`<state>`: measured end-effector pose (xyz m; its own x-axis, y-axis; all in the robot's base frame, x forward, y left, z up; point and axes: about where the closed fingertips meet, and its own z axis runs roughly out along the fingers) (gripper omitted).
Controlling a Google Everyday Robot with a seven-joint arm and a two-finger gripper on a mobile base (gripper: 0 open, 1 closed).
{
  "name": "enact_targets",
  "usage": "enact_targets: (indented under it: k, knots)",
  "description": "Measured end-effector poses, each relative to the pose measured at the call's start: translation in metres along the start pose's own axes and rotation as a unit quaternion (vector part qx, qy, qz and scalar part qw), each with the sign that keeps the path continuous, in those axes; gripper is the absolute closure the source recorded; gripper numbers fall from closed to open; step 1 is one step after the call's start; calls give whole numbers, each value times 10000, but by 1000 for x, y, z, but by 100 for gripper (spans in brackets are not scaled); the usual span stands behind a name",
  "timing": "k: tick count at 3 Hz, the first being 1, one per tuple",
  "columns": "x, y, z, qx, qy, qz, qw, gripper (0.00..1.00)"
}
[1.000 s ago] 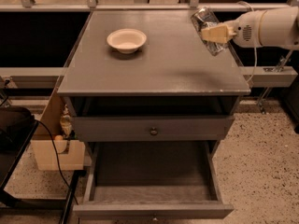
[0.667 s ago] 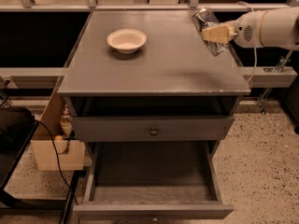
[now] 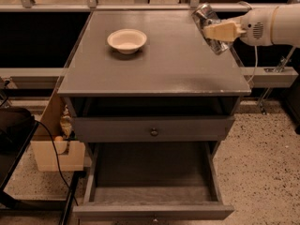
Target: Place redbull can into middle drawer
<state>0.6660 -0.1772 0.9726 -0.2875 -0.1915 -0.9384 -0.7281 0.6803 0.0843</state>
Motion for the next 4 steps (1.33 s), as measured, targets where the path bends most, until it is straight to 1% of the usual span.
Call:
enact_targets:
  k: [1,2,3,4]
  knots:
    - [-5,18,-19,-279,5,-63,9996,100]
    - [-6,49,-49,-644,85,-106,9978,100]
    - [-4,71,-71,-922,116,-150,9956,100]
    - [2,90,-85,-1421,63,-343,9892,100]
